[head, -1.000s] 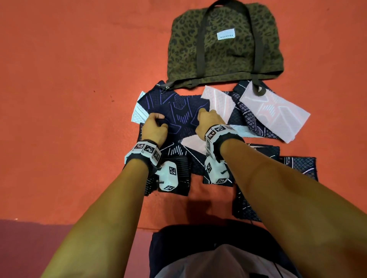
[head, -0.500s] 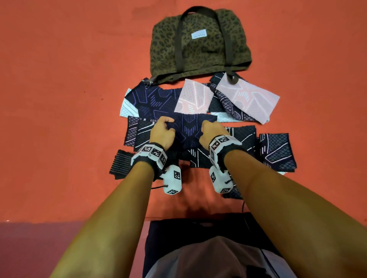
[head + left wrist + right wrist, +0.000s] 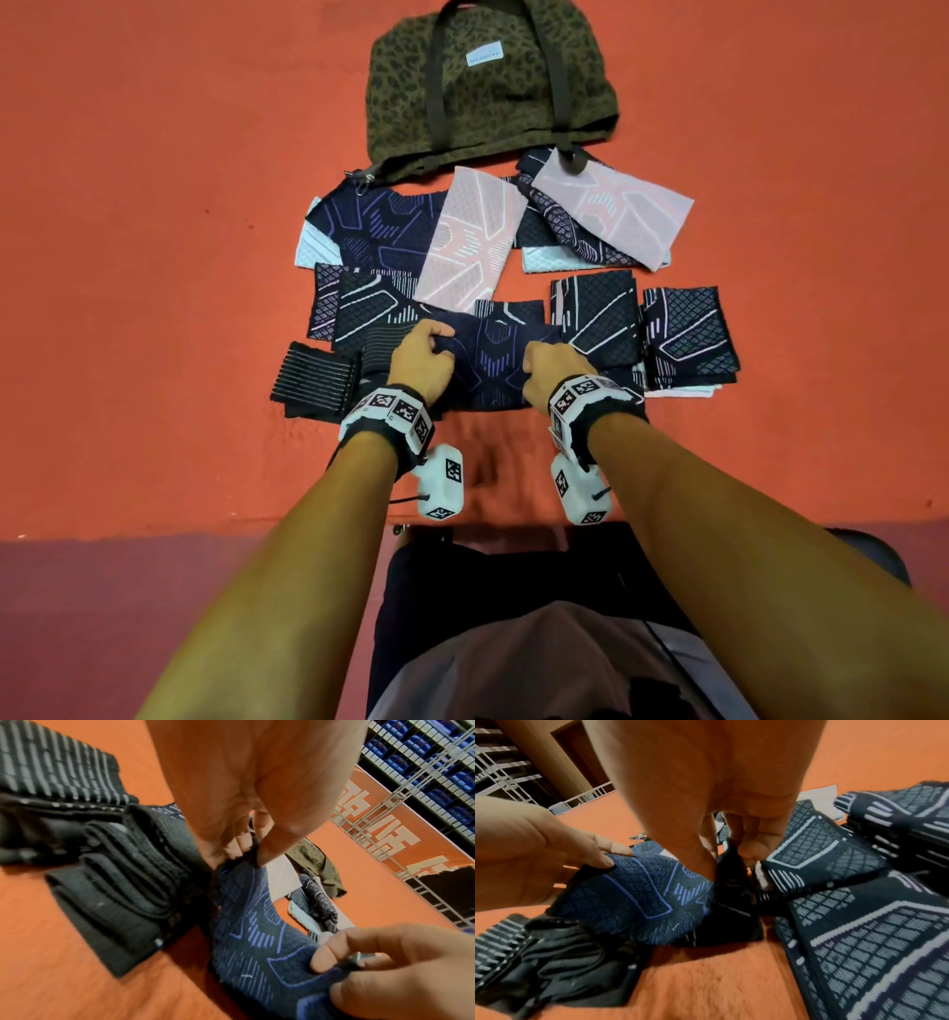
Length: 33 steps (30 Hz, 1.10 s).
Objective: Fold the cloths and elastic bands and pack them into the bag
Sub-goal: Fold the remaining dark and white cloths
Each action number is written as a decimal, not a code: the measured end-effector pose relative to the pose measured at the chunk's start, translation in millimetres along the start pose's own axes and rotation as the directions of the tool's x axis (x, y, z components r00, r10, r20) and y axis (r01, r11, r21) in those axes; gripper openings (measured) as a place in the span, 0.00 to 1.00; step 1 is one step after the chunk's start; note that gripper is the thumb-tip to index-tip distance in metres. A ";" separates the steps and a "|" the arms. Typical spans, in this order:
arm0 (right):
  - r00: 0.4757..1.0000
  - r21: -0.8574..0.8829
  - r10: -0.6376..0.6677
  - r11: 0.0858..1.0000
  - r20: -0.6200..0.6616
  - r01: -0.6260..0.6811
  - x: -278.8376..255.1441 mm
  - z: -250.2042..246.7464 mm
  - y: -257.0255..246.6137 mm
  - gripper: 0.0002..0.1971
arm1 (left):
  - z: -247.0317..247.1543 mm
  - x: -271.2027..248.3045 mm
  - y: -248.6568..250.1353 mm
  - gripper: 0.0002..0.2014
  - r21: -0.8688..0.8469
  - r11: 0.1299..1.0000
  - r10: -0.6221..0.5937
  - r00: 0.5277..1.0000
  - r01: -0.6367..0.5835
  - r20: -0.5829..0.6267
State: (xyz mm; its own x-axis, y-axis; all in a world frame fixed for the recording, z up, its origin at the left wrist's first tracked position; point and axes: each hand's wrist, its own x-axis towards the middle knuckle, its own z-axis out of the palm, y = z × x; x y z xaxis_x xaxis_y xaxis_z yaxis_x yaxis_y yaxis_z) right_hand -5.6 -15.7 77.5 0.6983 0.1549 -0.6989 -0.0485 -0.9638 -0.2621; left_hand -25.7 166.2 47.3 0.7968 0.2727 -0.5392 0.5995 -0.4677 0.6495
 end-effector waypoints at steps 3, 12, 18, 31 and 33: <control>0.999 -0.026 0.003 1.000 0.038 -0.002 -9.2 18.1 5.2 0.13 | 7.2 -17.3 -11.0 0.15 0.005 1.000 -0.029 0.999 0.029 0.030; 0.992 -0.096 0.113 0.990 0.063 -0.107 -14.4 34.5 5.7 0.23 | 19.7 -35.7 -33.4 0.16 0.007 0.998 -0.060 0.996 0.059 0.070; 0.997 0.071 0.081 0.994 -0.012 -0.080 2.3 32.3 -2.4 0.18 | 25.9 -28.5 -29.9 0.17 -0.021 1.000 -0.003 0.999 0.004 0.048; 0.998 0.219 -0.004 0.976 0.057 -0.009 34.3 48.8 -0.8 0.24 | 41.5 -12.7 -27.9 0.33 -0.175 0.984 0.018 0.976 0.021 0.215; 0.999 0.243 0.013 0.970 0.030 -0.020 33.8 44.6 5.8 0.20 | 48.0 -8.1 -22.9 0.24 -0.165 0.985 -0.004 0.966 0.048 0.258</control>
State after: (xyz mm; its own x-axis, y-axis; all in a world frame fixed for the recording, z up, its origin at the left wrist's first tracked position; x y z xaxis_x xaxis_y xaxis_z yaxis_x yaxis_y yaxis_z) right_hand -14.1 -6.4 22.7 0.6761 0.1486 -0.7216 -0.2348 -0.8849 -0.4022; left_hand -49.5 134.3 11.0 0.7479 0.0482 -0.6620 0.6415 -0.3085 0.7023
